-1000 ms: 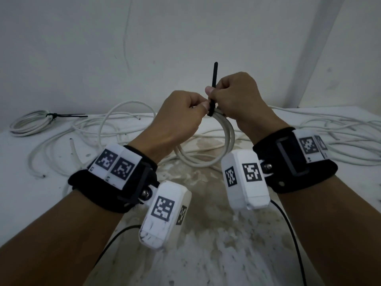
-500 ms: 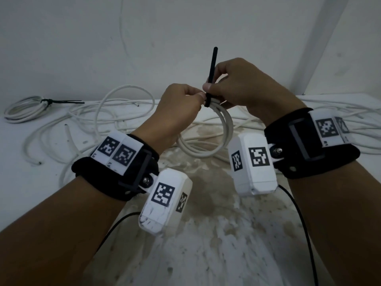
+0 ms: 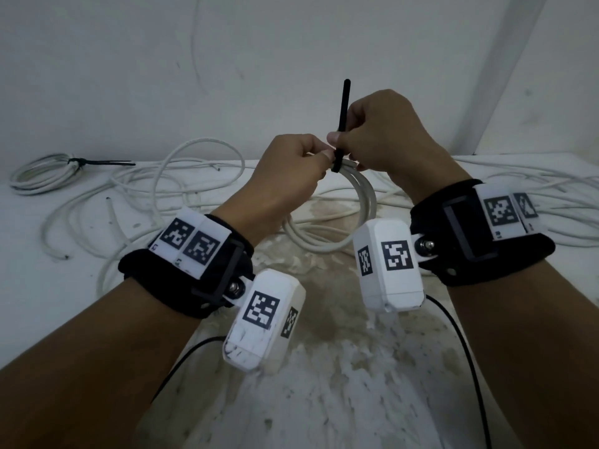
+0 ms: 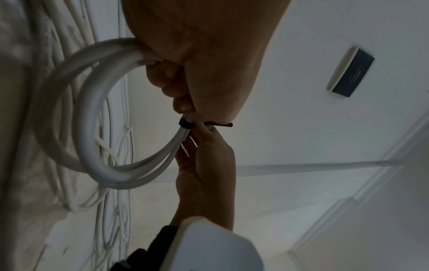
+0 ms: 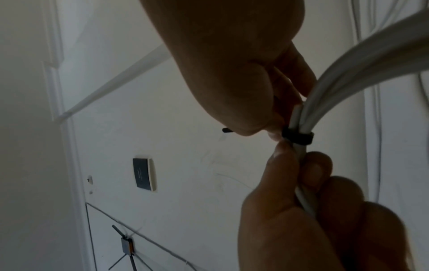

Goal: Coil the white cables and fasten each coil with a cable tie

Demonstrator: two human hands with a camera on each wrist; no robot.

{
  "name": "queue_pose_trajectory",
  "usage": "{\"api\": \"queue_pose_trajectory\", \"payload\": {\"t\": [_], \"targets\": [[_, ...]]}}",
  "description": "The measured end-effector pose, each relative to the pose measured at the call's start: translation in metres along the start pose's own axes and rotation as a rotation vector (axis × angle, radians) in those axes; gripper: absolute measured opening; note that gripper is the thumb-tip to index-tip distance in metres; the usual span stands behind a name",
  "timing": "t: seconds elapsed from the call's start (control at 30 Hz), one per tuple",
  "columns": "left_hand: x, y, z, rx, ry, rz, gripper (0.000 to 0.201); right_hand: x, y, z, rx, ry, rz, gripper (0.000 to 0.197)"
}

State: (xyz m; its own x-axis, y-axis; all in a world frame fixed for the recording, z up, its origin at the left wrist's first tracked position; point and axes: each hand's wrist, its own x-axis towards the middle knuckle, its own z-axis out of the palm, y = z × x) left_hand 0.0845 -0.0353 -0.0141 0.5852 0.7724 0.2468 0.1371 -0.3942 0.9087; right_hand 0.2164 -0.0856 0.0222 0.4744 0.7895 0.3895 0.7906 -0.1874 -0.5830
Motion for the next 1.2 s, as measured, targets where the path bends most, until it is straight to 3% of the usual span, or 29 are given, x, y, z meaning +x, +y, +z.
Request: {"api": "queue_pose_trajectory", "payload": {"t": [0.17,0.37,0.57,0.63,0.73,0.8,0.97,1.1,1.2], "targets": [[0.0,-0.009,0.002,0.133,-0.006,0.029,0.02,-0.003,0.003,0.015,-0.148,0.013,0.012,0.037],[0.002,-0.011,0.001,0.199,-0.013,0.062,0.02,-0.002,0.007,0.022,-0.161,0.055,0.013,0.018],[-0.005,-0.008,-0.006,0.259,-0.039,0.04,0.025,-0.004,0.003,0.028,-0.171,-0.002,0.056,0.03],[-0.009,-0.003,-0.016,0.256,-0.021,0.027,0.021,-0.007,-0.007,0.032,-0.036,-0.026,0.071,0.032],[-0.012,0.011,-0.039,0.227,0.037,0.037,0.017,-0.016,-0.032,0.029,0.538,-0.175,0.144,0.02],[-0.017,0.023,-0.055,0.21,0.072,0.059,0.016,-0.021,-0.05,0.019,0.803,-0.318,0.215,0.028],[-0.033,0.051,-0.093,0.109,0.144,0.06,0.011,-0.027,-0.095,-0.003,0.87,-0.445,0.147,0.022],[-0.047,0.062,-0.124,-0.134,0.197,0.011,0.026,-0.026,-0.127,-0.004,0.963,-0.364,0.109,0.016],[-0.059,0.06,-0.146,-0.458,0.207,-0.083,0.041,-0.021,-0.149,0.0,1.108,-0.251,0.183,0.015]]}}
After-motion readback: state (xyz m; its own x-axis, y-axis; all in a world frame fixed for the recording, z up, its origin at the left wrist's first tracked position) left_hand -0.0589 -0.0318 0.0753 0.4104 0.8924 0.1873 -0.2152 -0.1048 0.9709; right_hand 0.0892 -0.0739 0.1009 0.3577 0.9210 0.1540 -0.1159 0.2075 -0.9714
